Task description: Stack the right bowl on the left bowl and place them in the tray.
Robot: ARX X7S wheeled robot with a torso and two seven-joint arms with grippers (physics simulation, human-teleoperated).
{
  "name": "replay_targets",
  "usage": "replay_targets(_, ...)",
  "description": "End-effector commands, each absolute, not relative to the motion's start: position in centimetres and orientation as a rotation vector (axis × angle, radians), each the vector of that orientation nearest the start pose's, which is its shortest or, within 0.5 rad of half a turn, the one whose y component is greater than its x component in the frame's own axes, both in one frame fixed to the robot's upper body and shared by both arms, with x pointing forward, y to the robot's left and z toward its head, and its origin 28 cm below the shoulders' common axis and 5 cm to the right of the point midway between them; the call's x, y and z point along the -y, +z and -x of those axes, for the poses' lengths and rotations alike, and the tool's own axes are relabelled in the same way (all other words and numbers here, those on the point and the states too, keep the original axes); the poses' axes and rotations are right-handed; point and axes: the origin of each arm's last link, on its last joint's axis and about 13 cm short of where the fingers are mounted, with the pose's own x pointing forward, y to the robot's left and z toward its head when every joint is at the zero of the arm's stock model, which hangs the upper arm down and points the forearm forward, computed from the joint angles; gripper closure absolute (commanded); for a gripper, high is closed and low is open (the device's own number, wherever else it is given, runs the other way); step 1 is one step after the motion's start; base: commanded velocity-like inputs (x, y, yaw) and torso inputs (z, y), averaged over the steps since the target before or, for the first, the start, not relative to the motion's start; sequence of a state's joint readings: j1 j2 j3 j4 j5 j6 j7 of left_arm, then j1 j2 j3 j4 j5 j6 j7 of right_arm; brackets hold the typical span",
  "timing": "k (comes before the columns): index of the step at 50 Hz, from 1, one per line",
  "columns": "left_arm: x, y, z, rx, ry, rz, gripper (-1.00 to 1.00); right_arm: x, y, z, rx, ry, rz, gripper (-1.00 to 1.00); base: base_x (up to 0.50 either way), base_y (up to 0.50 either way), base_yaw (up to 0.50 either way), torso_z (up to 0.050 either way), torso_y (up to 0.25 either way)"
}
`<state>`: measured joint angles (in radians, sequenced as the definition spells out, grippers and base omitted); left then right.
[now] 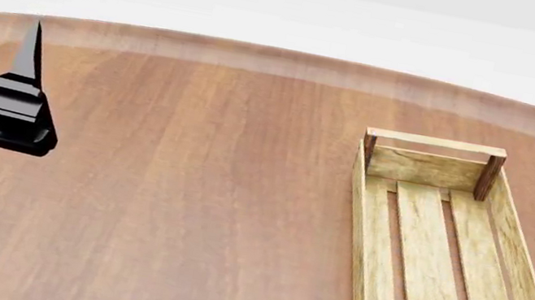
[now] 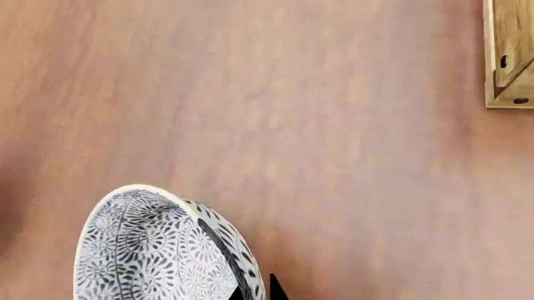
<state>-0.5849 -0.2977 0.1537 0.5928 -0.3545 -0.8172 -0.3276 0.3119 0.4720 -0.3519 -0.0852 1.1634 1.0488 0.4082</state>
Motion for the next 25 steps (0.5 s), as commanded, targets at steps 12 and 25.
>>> replay_targets(12,-21.4,21.2,-26.1,0.301,0.006,-0.084,-1.0,11.2,10.1,-24.0,-0.71,0.337,-0.231,1.0,0.0,0.0,0.0,0.0,0.0)
replay_targets(25,-21.2,21.1,-26.2,0.296,-0.003,-0.08,-1.0,10.4,11.7,-27.5,-0.638,0.341,-0.246,1.0,0.0,0.0,0.0,0.0,0.0)
